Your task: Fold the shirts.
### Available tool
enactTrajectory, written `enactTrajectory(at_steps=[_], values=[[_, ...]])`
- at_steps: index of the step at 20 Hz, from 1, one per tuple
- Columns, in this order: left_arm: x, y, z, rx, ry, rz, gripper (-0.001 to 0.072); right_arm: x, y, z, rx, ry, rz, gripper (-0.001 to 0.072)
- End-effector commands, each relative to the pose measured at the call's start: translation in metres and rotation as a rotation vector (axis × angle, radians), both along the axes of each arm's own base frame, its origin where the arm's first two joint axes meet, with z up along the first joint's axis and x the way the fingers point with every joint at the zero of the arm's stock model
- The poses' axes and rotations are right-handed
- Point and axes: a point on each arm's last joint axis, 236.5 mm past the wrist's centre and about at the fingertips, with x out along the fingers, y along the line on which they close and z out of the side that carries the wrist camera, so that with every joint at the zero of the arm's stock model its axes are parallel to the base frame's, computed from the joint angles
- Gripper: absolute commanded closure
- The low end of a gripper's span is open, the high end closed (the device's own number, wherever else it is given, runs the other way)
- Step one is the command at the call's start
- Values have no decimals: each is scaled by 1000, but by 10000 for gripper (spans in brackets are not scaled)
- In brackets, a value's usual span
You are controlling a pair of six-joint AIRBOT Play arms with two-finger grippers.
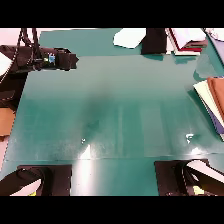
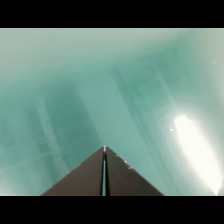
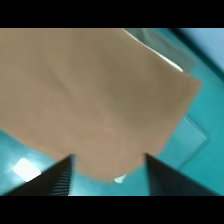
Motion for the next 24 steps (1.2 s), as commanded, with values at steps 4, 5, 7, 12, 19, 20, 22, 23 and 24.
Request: enactTrajectory(at_steps=[4,5,7,12,19,20,22,23,24], values=[[0,0,0,0,0,-1,681,67,9,38,1,-316,29,147],[0,0,0,0,-1,0,681,99,25,60,1,-402,94,148],[0,0,1,-2,-4,1,681,159,77,99,18,-516,271,148],[2,2,2,6,-13,6,681,246,284,140,92,-595,817,151],[5,1,6,-5,-31,10,681,229,492,157,176,-677,1293,696],[5,1,6,-5,-31,10,681,224,505,159,185,-684,1321,695],[5,1,6,-5,-32,10,681,217,523,160,198,-692,1360,696],[5,1,6,-5,-31,10,681,215,527,161,202,-694,1370,695],[5,1,6,-5,-31,10,681,213,530,161,205,-695,1377,696]])
